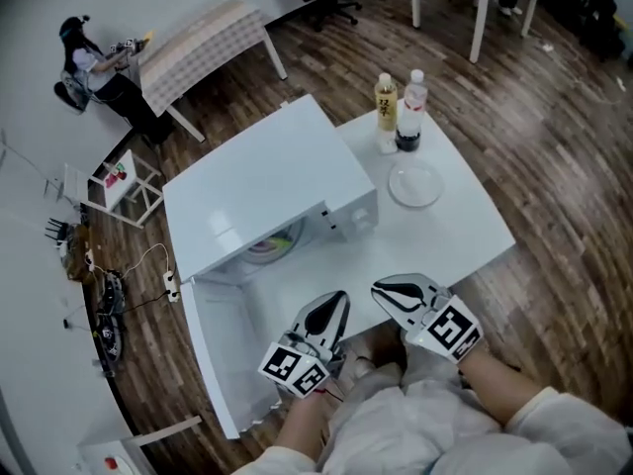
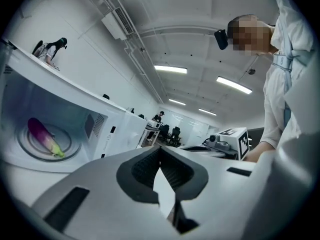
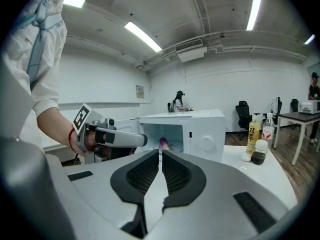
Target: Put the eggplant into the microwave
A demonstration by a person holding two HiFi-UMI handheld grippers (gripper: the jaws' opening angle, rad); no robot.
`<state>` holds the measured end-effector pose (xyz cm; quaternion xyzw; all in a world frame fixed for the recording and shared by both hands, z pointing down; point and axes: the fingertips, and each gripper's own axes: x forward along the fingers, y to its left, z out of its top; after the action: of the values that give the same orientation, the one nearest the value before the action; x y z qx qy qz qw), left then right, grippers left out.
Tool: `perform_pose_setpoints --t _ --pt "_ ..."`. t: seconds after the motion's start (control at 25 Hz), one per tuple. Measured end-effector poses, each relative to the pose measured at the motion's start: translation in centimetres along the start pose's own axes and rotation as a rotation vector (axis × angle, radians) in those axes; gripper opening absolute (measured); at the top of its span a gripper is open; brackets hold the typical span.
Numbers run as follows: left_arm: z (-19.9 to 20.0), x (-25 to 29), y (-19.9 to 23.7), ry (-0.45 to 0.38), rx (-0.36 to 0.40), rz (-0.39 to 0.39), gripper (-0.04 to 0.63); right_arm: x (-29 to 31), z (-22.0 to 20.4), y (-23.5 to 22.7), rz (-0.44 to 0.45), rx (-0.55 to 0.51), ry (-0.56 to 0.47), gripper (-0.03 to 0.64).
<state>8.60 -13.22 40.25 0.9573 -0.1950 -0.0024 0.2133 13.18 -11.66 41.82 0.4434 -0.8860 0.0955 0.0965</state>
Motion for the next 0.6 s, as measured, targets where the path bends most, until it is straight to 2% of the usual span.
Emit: perform_pose_setpoints --t 0.32,0.6 --pt "-0.7 2.0 -2.0 0.041 0.000 -0.065 0.002 -2.6 -0.1 -0.6 -0.038 0.038 -0.022 0.043" --pt "-0.8 2.3 -2.1 0.054 0.000 -0.079 0.002 -2.7 -0.1 -1.1 -0.060 0.061 -0.031 0.043"
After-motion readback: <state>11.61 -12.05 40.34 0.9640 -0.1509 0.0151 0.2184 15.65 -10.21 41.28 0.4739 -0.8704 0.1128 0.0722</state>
